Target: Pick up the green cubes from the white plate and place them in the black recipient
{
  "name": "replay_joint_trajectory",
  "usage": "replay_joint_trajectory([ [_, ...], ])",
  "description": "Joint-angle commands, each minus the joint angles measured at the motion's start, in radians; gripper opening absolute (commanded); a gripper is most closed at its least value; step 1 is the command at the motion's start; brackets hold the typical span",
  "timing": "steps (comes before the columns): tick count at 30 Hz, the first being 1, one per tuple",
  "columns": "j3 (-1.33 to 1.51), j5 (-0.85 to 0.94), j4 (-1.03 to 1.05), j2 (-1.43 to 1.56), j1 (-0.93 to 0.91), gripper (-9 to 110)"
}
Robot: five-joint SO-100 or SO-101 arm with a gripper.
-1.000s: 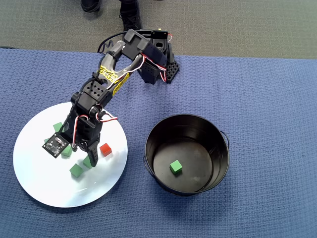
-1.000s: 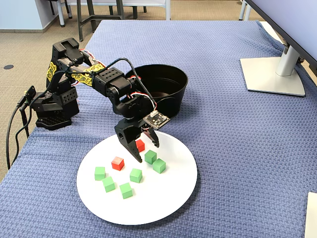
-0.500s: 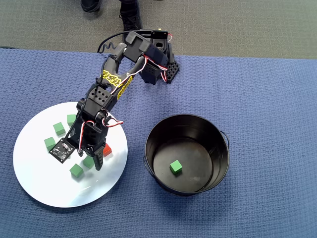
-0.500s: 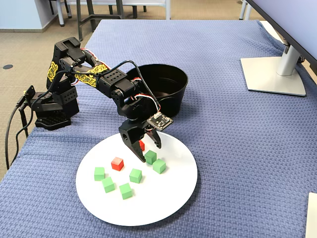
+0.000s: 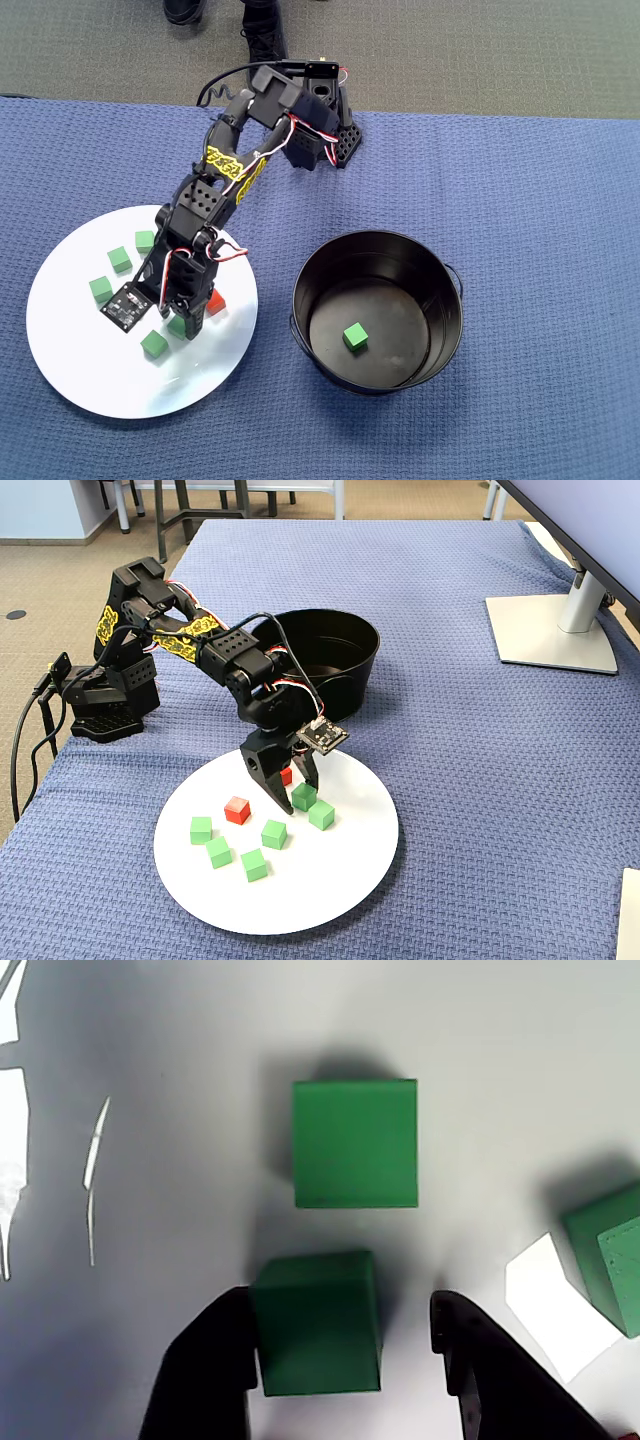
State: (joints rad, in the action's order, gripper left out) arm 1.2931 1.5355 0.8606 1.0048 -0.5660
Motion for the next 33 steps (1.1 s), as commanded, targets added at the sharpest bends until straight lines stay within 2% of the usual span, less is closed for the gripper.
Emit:
replay_joint_trajectory([
  [1, -0.005, -0.023, -0.028, 0.011, 0.020, 3],
  [10, 0.021, -0.104, -0.094, 0.106, 0.018, 0],
  [14, 0.012, -0.153, 0.000, 0.279, 0.015, 0],
  [17, 0.095, -0.245, 0.038, 0.463, 0.032, 0],
  [21, 0.164, -0.454, 0.152, 0.667, 0.080, 0],
  [25, 0.215, -0.698, 0.265, 0.816, 0.193, 0],
  [28, 0.278, -0.847, 0.264, 0.896, 0.316, 0],
  [33, 0.377, -0.959, 0.239, 0.954, 0.557, 0],
])
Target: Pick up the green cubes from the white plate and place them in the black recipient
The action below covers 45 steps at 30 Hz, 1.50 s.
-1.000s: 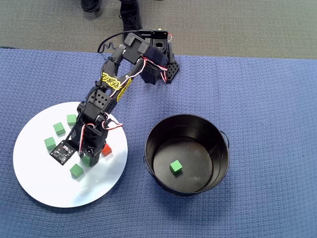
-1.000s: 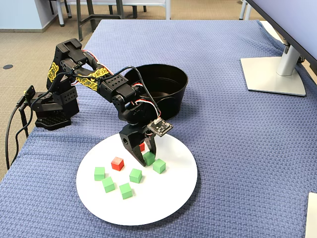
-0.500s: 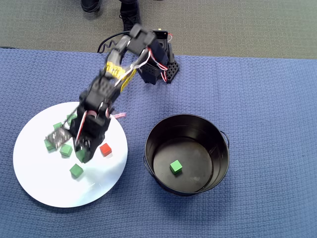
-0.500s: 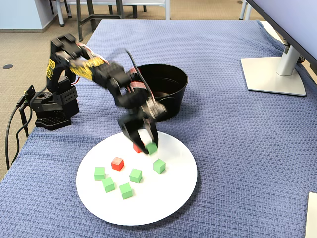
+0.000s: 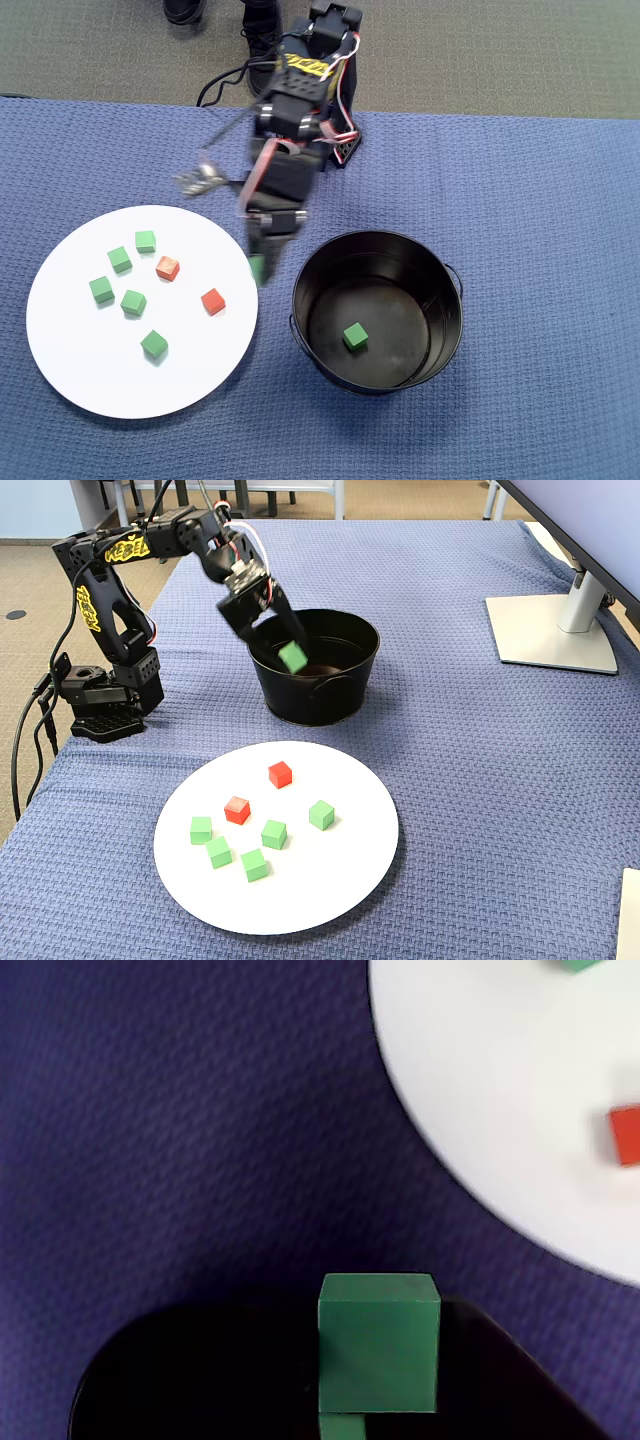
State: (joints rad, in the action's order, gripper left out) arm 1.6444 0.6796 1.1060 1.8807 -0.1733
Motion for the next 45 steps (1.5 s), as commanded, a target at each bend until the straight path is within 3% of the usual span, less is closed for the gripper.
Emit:
replay_joint_trajectory([
  [1, 0.037, -0.126, -0.006, 0.078, 0.212, 0],
  [5, 0.060, -0.199, -0.018, 0.028, 0.373, 4],
  [7, 0.064, -0.202, -0.035, 0.000, 0.419, 29],
  [10, 0.026, -0.163, -0.020, -0.006, 0.425, 38],
  [14, -0.048, 0.000, 0.025, -0.003, 0.308, 36],
  [19, -0.235, 0.298, 0.054, -0.133, 0.017, 31],
  [24, -0.229, 0.611, -0.207, -0.265, -0.253, 28],
  [29, -0.247, 0.818, -0.321, -0.411, -0.388, 26],
  [31, -0.195, 0.864, -0.456, -0.445, -0.416, 25],
  [45, -0.258, 0.919, -0.545, -0.676, -0.462, 24],
])
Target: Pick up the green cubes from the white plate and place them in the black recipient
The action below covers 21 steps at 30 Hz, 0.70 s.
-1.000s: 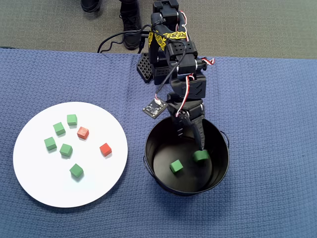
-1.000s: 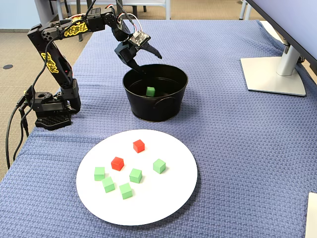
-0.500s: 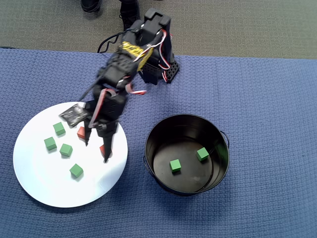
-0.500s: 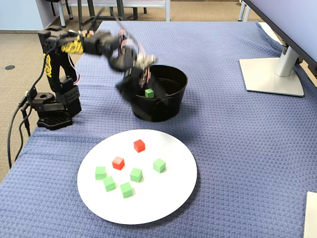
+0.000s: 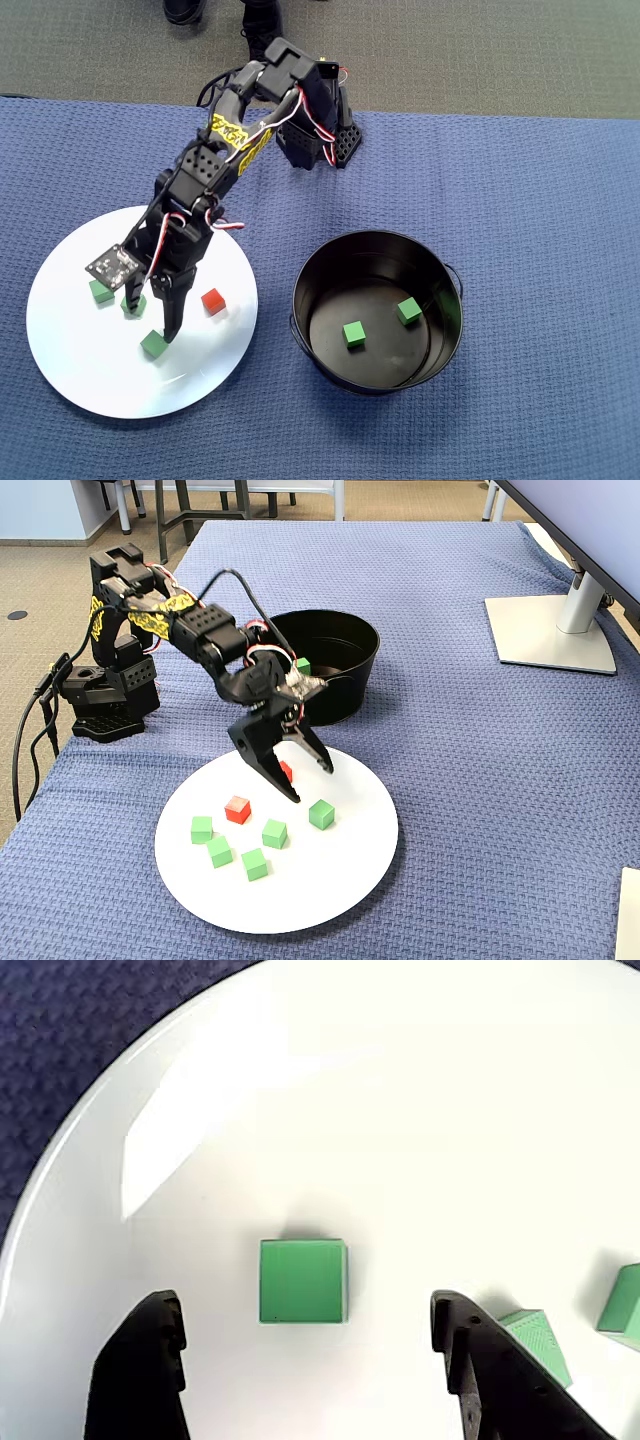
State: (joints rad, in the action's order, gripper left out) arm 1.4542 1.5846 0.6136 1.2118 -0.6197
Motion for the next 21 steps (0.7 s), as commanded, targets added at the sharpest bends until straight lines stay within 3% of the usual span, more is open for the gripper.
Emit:
replay_joint_trajectory([
  [1, -0.071, 0.012, -0.054, -0.020, -0.014, 24],
  [21, -0.087, -0.032, -0.137, -0.144, 0.023, 21],
])
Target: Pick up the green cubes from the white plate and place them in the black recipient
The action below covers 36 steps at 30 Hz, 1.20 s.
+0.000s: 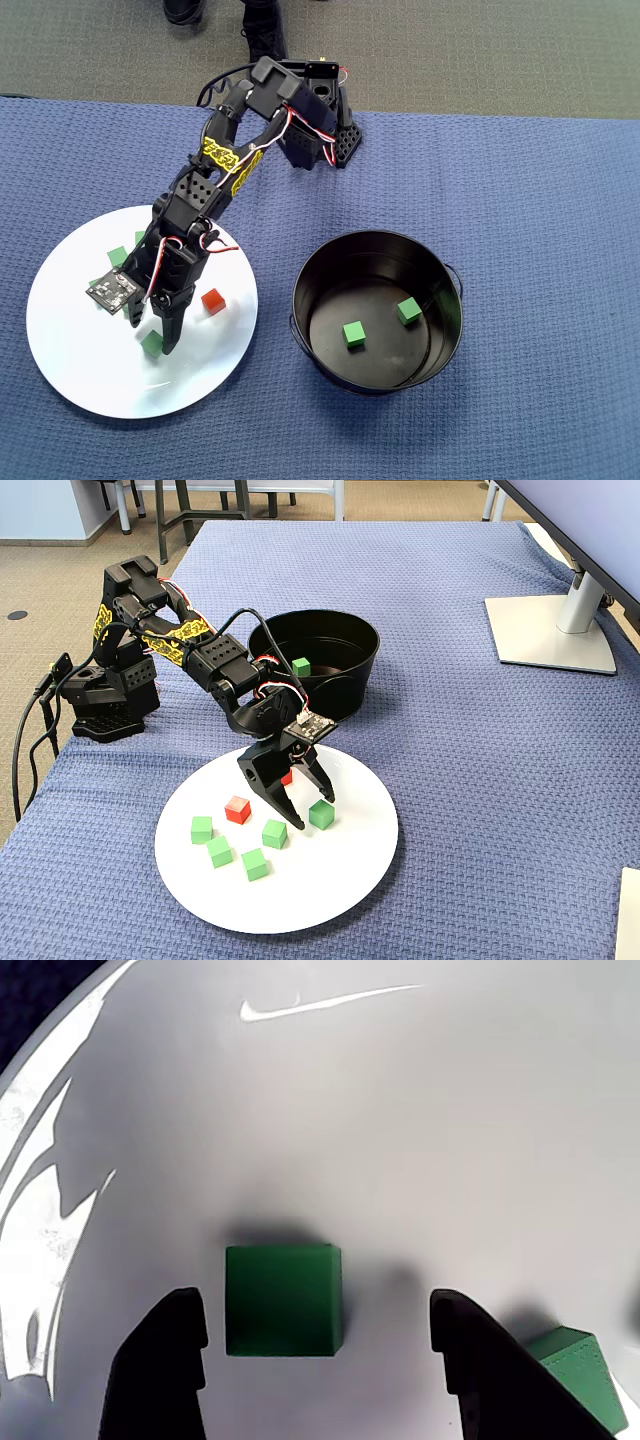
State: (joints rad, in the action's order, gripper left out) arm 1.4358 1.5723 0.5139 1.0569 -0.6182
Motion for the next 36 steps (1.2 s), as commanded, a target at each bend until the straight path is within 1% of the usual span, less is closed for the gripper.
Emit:
replay_joint_trajectory([
  [1, -0.066, -0.021, -0.048, 0.006, 0.023, 20],
  [5, -0.067, -0.035, -0.058, -0.009, 0.035, 17],
  [11, -0.072, -0.072, -0.080, -0.028, 0.052, 2],
  [13, -0.067, -0.092, -0.098, -0.028, 0.054, 0],
  [15, -0.057, -0.114, -0.115, -0.015, 0.052, 0],
  [18, -0.054, -0.147, -0.043, 0.051, 0.048, 0],
  [22, 0.049, -0.198, 0.044, 0.252, 0.049, 0],
  [25, 0.207, -0.288, 0.034, 0.462, 0.060, 0],
  [28, 0.293, -0.388, 0.135, 0.647, 0.081, 0],
  [33, 0.253, -0.635, 0.399, 0.841, 0.160, 0],
  [36, 0.209, -0.784, 0.463, 0.885, 0.241, 0],
])
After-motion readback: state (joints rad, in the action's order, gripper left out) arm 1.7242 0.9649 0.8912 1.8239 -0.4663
